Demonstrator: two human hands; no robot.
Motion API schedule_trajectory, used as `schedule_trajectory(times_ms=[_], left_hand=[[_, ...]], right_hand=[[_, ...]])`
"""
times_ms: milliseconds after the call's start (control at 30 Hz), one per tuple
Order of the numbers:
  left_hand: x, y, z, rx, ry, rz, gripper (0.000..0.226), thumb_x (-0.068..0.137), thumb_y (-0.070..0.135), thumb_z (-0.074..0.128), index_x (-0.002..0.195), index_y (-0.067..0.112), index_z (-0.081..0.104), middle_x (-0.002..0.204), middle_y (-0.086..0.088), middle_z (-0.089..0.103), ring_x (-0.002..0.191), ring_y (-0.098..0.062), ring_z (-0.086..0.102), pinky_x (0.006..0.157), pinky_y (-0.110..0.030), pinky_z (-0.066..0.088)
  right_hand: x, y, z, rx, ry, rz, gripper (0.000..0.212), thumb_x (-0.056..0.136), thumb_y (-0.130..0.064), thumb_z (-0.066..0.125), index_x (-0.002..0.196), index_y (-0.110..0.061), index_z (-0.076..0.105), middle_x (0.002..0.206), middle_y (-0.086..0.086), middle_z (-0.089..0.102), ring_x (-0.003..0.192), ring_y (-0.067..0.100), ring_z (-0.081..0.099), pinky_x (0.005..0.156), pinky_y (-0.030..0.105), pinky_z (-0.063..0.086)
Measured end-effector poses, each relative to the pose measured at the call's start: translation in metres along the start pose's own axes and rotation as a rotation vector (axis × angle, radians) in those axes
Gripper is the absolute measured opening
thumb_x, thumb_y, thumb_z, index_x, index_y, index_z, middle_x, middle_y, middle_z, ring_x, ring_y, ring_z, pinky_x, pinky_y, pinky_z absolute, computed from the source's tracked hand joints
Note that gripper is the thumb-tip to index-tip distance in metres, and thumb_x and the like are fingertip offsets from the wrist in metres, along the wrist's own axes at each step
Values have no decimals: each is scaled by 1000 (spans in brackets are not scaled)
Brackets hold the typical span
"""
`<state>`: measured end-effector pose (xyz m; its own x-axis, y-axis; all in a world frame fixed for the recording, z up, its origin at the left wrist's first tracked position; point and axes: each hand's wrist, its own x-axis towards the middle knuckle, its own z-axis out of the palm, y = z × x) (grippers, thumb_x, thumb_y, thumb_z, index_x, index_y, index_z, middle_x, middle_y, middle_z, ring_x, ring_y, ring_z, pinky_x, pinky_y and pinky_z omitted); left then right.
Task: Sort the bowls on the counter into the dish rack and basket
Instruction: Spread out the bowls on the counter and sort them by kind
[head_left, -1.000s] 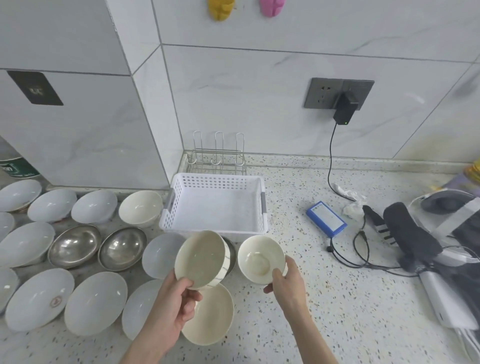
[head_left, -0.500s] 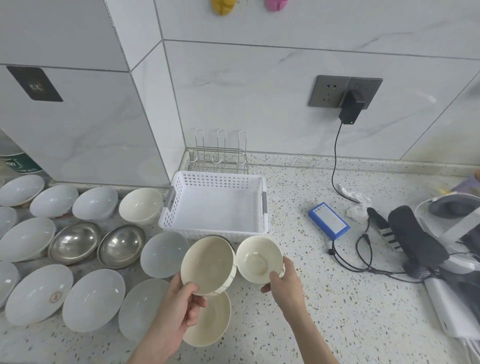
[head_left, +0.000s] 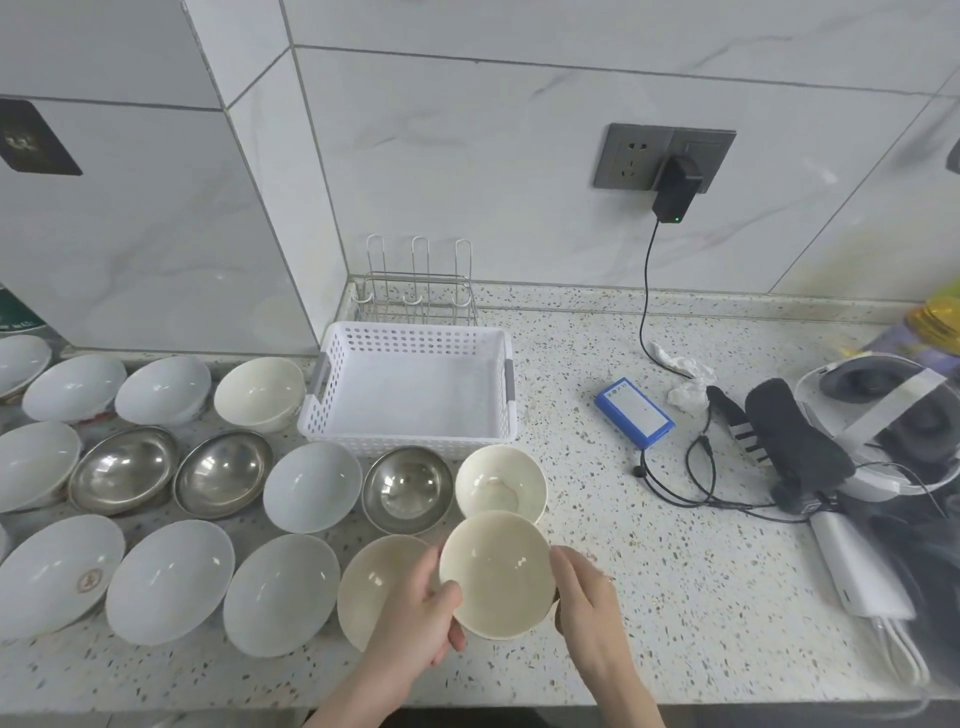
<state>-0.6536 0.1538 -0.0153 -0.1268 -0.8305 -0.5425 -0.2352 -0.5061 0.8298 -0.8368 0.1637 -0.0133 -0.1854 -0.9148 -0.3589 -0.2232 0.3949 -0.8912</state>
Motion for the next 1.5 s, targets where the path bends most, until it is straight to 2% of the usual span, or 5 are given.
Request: schedule_trajectory(times_ms=[167,433,667,1333,1500], left_hand=[[0,-11,5,80,-39,-20,47,93,11,42,127,43,44,53,-2,62,37,-4,47,40,-20,36],[1,-24,12,203,-48,29,51,92,28,54,132,53,35,72,-1,69,58,-6,67,51,-22,46],[2,-15,11,556,-140,30,112,67,52,72,153,38,1,115,13,62,98,-8,63,83,-24,51],[6,-16,20,849,-144,16,115,85,45,66,152,21,-24,103,-7,70,93,-22,68,68,-28,46],[-5,-14,-6,711,-62,163,70,93,33,53,153,33,15,79,3,61,70,-13,57,70,-33,52]], right_hand=[[-2,20,-8,-140,-77,20,18,95,-25,48,102,-26,65,48,-6,43,46,10,32,49,24,29],[-5,40,-10,-309,-87,34,15,94,-21,48,100,-24,61,39,-11,43,39,6,31,43,17,24],[1,46,-10,-358,-114,42,20,94,-16,46,107,-23,59,43,-9,41,39,6,31,41,17,23],[7,28,-9,-320,-151,218,27,96,-40,44,113,-29,62,84,1,65,54,10,50,54,25,43],[9,3,-7,-705,84,188,57,95,-58,34,140,-24,45,106,-6,64,98,18,58,74,33,41]])
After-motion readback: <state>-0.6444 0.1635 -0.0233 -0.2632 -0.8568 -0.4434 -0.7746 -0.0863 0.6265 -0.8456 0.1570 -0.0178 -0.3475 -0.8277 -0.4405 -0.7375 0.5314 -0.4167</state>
